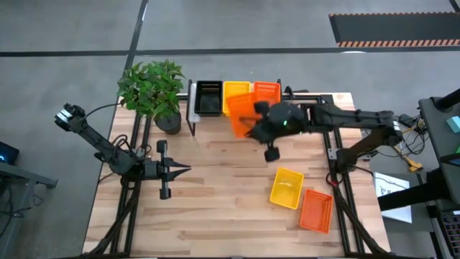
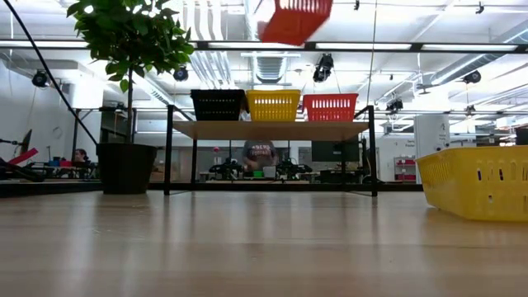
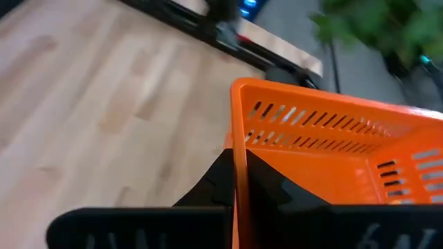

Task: Stack baskets on shelf by color
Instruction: Stack the left orange bin on top of the other orange bin on the shelf

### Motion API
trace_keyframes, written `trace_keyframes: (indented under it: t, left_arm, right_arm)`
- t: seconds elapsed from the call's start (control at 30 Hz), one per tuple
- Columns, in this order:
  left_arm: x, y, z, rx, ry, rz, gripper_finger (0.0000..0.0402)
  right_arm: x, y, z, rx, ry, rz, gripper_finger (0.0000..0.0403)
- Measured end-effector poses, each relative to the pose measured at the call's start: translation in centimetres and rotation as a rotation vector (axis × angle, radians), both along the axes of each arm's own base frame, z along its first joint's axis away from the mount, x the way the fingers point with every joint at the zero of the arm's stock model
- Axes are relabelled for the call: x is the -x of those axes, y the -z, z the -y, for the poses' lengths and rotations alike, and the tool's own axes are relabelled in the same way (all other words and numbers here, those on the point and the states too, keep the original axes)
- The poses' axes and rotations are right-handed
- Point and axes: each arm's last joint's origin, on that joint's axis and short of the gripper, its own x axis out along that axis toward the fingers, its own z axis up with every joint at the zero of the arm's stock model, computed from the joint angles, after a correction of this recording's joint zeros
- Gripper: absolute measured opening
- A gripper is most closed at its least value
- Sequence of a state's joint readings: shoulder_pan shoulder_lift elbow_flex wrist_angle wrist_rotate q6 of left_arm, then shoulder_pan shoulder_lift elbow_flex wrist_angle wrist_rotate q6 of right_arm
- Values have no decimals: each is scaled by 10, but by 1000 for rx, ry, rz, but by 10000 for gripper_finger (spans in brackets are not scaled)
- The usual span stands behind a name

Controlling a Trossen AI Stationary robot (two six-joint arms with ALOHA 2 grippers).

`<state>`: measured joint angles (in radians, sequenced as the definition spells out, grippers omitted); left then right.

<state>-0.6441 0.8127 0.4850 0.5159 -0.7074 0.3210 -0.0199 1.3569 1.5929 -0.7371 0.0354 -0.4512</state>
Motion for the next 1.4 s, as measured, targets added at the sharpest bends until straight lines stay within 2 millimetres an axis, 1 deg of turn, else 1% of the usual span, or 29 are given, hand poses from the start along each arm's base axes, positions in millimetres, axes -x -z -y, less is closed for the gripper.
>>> trace_keyframes:
  t: [0.2,0.37,0.47,0.57,0.73,0.87,1.07,1.17,1.4]
  left_arm:
    - [0,0,0,0,0,0,8]
    - [0,0,0,0,-1,0,8]
    - [0,0,0,0,-1,0,8]
    - [0,0,0,0,0,0,8]
    - [0,0,0,0,0,0,8]
    - [0,0,0,0,0,0,8]
    - [0,0,0,0,0,0,8]
    - [0,0,0,0,0,0,8]
    - [0,0,0,0,0,0,8]
  right_arm:
    - [28,15,57,-39,201,38,8]
    - [47,31,101,-147,274,64,8]
    - [55,44,122,-189,320,39,8]
    - [58,55,136,-204,361,14,8]
    - [57,65,147,-200,375,-16,8]
    - [52,71,150,-188,360,-41,8]
    - [48,81,153,-157,320,-100,8]
    - [45,86,154,-179,277,-115,8]
    - [46,90,153,-170,249,-156,8]
